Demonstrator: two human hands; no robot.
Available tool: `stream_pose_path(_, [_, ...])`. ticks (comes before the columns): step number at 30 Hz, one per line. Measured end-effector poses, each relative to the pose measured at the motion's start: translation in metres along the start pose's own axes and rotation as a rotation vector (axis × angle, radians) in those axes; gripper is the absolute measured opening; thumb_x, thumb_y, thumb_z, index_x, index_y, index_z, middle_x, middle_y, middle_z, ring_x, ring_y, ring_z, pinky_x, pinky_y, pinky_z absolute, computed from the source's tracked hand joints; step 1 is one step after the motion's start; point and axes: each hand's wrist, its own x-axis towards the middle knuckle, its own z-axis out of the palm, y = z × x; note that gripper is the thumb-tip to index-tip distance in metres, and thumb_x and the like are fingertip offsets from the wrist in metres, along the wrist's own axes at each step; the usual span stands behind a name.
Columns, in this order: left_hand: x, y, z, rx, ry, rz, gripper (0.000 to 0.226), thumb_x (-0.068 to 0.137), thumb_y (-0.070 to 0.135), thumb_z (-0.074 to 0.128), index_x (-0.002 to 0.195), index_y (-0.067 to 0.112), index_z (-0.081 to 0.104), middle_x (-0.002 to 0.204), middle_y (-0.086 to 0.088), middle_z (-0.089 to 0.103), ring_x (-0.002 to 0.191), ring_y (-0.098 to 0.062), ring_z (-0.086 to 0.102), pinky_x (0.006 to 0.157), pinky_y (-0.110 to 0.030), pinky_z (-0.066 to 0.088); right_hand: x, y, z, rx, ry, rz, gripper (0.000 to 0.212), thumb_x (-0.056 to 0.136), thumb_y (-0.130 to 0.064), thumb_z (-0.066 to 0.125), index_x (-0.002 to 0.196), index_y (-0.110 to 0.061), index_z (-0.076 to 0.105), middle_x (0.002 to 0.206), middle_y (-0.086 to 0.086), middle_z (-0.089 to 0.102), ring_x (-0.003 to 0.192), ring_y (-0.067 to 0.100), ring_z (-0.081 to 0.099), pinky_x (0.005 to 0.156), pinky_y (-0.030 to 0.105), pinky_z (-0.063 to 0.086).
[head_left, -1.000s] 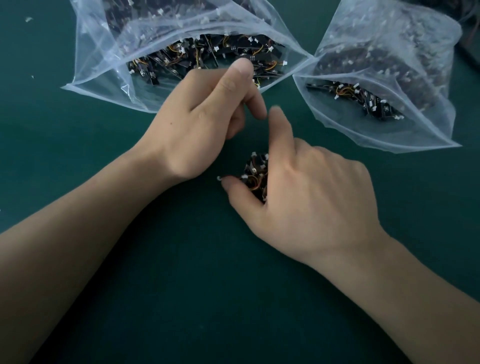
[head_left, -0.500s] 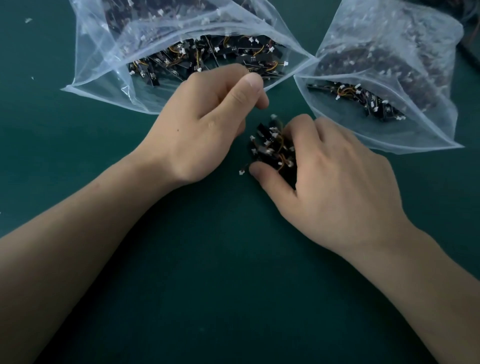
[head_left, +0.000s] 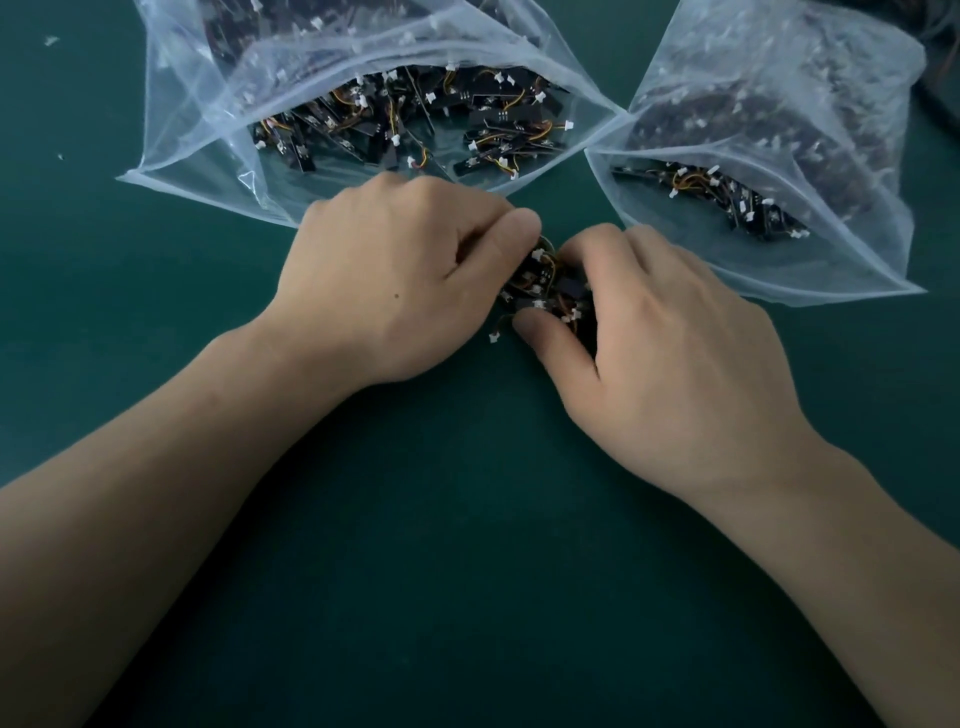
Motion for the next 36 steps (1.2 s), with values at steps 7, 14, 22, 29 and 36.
stream_pose_path(7, [0.000,-0.006,0.002,-0.031,0.010,0.064,0.054,0.102,0.060,0.041,0.075,0.017,0.061,0.059,0.002,0.052,0.061,-0.014,0.052,0.056,-0.029,0.032,0.000,0.000,0.002,-0.056,0.019,-0.018,0.031,0.103,-0.038,0.051,0.111,-0.009,0.057,0.105,0.009,0.054,0.094,0.029,0.052,0.068,0.034,0.029])
stream_pose_path(14, [0.000,-0.005,0.003,-0.070,0.009,0.052,0.040,0.100,0.060,0.037,0.101,0.036,0.069,0.076,0.011,0.065,0.076,-0.016,0.060,0.068,-0.036,0.043,0.003,0.005,0.003,0.001,0.004,-0.043,0.028,0.105,-0.035,0.051,0.114,-0.010,0.059,0.104,0.006,0.060,0.084,0.029,0.059,0.063,0.035,0.033])
stream_pose_path(22, [0.001,-0.006,0.003,-0.078,0.000,0.049,0.037,0.100,0.061,0.036,0.110,0.043,0.067,0.078,0.014,0.066,0.079,-0.018,0.061,0.070,-0.037,0.040,0.003,0.006,0.002,-0.066,-0.027,-0.122,0.009,0.105,-0.018,0.059,0.108,-0.009,0.058,0.097,0.008,0.059,0.082,0.029,0.056,0.069,0.041,0.041])
stream_pose_path(29, [0.000,-0.004,0.002,-0.057,-0.006,0.043,0.042,0.100,0.060,0.034,0.105,0.037,0.069,0.082,0.010,0.068,0.082,-0.021,0.062,0.072,-0.039,0.045,0.005,0.010,0.004,0.111,-0.053,-0.117,0.017,0.107,-0.023,0.054,0.116,-0.009,0.058,0.107,0.007,0.059,0.092,0.028,0.058,0.078,0.042,0.047])
stream_pose_path(36, [0.001,-0.002,0.000,-0.050,-0.012,0.030,0.051,0.100,0.061,0.030,0.105,0.029,0.070,0.089,0.004,0.071,0.089,-0.029,0.064,0.080,-0.046,0.052,0.007,0.011,0.004,0.170,-0.051,-0.112,0.020,0.106,-0.025,0.054,0.118,-0.010,0.058,0.108,0.004,0.058,0.093,0.024,0.055,0.077,0.034,0.038])
